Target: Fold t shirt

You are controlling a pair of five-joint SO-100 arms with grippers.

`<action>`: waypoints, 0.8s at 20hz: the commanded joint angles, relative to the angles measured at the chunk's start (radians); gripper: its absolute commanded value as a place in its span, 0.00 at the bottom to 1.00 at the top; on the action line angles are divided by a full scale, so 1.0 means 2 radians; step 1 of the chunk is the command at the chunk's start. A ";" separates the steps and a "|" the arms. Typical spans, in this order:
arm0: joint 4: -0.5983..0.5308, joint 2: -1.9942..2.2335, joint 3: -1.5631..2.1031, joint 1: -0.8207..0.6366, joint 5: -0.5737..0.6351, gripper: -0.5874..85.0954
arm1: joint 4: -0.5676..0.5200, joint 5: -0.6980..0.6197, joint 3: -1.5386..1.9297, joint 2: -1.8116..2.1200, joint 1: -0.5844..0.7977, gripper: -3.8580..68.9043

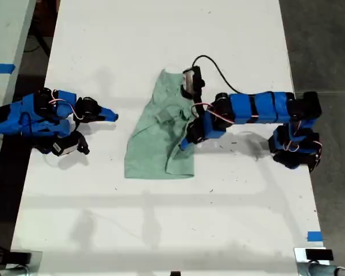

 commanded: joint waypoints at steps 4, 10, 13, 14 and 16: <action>0.000 0.004 0.021 -0.002 0.002 0.00 | -0.051 0.054 0.275 0.209 0.005 0.25; 0.000 0.004 0.021 -0.002 0.002 0.00 | -0.263 0.026 0.765 0.563 0.044 0.12; 0.000 0.004 0.021 -0.002 0.002 0.00 | -0.330 0.009 0.884 0.583 0.048 0.11; -0.001 0.004 0.021 -0.002 0.002 0.00 | -0.320 0.001 0.889 0.607 0.049 0.10; 0.000 0.004 0.021 -0.001 0.000 0.00 | -0.291 -0.013 0.932 0.719 0.058 0.08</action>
